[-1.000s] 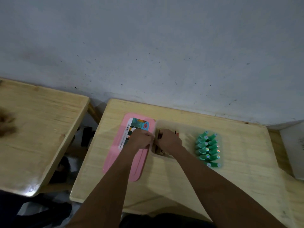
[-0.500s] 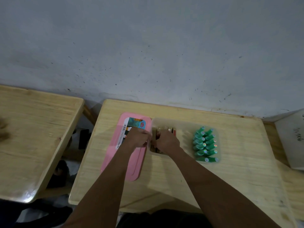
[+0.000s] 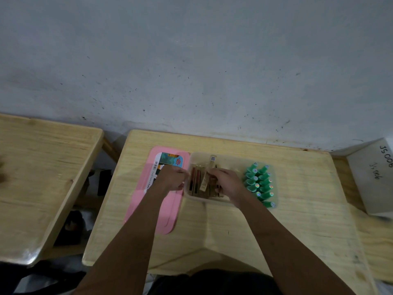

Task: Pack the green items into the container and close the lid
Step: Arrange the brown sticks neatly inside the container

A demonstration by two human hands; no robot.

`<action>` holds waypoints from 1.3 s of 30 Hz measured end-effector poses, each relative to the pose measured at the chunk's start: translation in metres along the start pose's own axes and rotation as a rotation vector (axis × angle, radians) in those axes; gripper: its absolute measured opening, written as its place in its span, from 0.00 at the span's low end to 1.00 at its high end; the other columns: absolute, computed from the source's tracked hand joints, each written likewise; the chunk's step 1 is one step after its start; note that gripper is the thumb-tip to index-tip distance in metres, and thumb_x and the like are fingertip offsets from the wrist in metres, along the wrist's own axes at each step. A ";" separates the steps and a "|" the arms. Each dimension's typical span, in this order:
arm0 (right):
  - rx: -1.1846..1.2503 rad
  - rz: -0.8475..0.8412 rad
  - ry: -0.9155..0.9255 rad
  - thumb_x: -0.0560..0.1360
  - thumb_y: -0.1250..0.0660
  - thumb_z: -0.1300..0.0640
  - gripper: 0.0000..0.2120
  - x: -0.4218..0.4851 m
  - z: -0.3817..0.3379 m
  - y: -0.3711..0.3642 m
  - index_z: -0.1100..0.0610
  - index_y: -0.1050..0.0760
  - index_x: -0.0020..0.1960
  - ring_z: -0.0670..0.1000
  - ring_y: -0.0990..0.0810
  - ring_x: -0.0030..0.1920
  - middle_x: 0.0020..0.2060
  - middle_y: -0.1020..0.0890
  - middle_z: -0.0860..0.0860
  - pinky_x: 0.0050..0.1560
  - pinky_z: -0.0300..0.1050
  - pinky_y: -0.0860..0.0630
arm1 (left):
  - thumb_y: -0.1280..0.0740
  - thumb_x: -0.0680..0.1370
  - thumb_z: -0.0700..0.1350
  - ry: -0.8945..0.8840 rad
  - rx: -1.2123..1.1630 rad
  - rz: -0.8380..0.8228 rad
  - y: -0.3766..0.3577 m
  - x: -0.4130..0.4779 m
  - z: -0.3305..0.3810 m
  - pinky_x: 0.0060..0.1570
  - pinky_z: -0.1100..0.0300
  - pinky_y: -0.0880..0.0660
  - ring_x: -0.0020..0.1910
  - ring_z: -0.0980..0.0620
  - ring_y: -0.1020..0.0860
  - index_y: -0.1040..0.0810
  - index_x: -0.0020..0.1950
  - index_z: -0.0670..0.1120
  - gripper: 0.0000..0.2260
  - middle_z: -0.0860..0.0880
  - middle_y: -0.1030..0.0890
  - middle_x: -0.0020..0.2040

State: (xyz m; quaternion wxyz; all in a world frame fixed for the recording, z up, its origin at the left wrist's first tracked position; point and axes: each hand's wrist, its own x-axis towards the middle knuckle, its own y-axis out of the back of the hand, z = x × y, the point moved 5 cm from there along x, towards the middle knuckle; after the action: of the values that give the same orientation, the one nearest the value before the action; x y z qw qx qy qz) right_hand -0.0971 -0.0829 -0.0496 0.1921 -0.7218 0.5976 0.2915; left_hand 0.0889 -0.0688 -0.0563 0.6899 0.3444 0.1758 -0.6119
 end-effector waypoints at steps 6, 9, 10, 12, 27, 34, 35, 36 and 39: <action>0.152 -0.119 0.005 0.79 0.34 0.56 0.11 0.000 0.007 0.001 0.61 0.18 0.54 0.49 0.23 0.37 0.39 0.18 0.52 0.39 0.43 0.26 | 0.32 0.75 0.37 0.005 -0.033 0.009 0.000 0.000 -0.002 0.53 0.45 0.20 0.52 0.41 0.20 0.20 0.42 0.42 0.03 0.41 0.21 0.50; 0.141 -0.130 -0.003 0.80 0.37 0.57 0.10 0.000 0.007 -0.002 0.60 0.19 0.53 0.51 0.22 0.39 0.42 0.18 0.54 0.42 0.46 0.24 | 0.32 0.76 0.37 0.001 -0.027 0.011 0.000 0.001 -0.003 0.53 0.45 0.19 0.53 0.42 0.20 0.20 0.43 0.43 0.03 0.42 0.21 0.50; 0.174 -0.138 -0.022 0.80 0.39 0.57 0.11 0.000 0.008 -0.003 0.61 0.21 0.55 0.52 0.21 0.42 0.44 0.18 0.56 0.43 0.47 0.22 | 0.32 0.76 0.38 0.001 -0.025 0.013 0.000 0.001 -0.003 0.53 0.45 0.19 0.53 0.41 0.20 0.20 0.43 0.43 0.03 0.41 0.20 0.51; 0.276 -0.176 -0.060 0.81 0.43 0.57 0.14 0.000 0.009 -0.007 0.63 0.24 0.60 0.55 0.20 0.47 0.48 0.19 0.58 0.47 0.51 0.22 | 0.31 0.76 0.38 -0.002 -0.023 0.020 0.000 0.001 -0.004 0.53 0.45 0.19 0.54 0.40 0.20 0.20 0.43 0.43 0.02 0.40 0.20 0.52; 0.386 -0.116 -0.051 0.80 0.37 0.47 0.12 0.003 0.007 -0.015 0.55 0.23 0.48 0.45 0.36 0.26 0.30 0.29 0.47 0.25 0.38 0.40 | 0.32 0.76 0.40 -0.018 0.000 0.029 0.000 0.001 -0.005 0.53 0.43 0.20 0.53 0.39 0.19 0.20 0.45 0.42 0.02 0.39 0.20 0.52; 0.675 -0.207 -0.151 0.81 0.42 0.44 0.19 0.003 0.013 -0.019 0.58 0.23 0.49 0.44 0.38 0.22 0.26 0.34 0.48 0.20 0.37 0.38 | 0.32 0.76 0.39 -0.019 -0.001 0.024 0.000 0.001 -0.004 0.53 0.45 0.20 0.54 0.40 0.19 0.21 0.45 0.42 0.02 0.40 0.20 0.52; 0.698 -0.227 -0.157 0.81 0.43 0.44 0.18 0.002 0.012 -0.020 0.58 0.24 0.49 0.44 0.38 0.21 0.26 0.34 0.48 0.20 0.36 0.37 | 0.32 0.76 0.39 -0.019 -0.003 0.024 0.000 0.000 -0.004 0.54 0.45 0.20 0.54 0.40 0.19 0.21 0.45 0.42 0.02 0.40 0.20 0.52; 0.702 -0.239 -0.160 0.81 0.43 0.44 0.17 0.002 0.012 -0.021 0.57 0.25 0.48 0.44 0.38 0.21 0.26 0.32 0.48 0.20 0.36 0.35 | 0.32 0.76 0.39 -0.019 -0.004 0.024 0.000 0.001 -0.004 0.54 0.45 0.20 0.54 0.40 0.19 0.21 0.46 0.42 0.02 0.40 0.20 0.52; 0.632 -0.192 -0.148 0.82 0.44 0.47 0.16 0.000 0.010 -0.021 0.57 0.25 0.50 0.45 0.34 0.25 0.31 0.26 0.50 0.24 0.37 0.29 | 0.32 0.76 0.39 -0.019 -0.014 0.017 0.000 0.001 -0.005 0.54 0.45 0.20 0.53 0.40 0.19 0.21 0.46 0.42 0.02 0.41 0.20 0.51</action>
State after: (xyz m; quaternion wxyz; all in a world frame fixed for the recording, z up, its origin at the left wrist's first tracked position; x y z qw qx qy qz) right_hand -0.0785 -0.0720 -0.0586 0.4757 -0.6564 0.5722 0.1241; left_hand 0.0898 -0.0665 -0.0603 0.6990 0.3353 0.1705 -0.6082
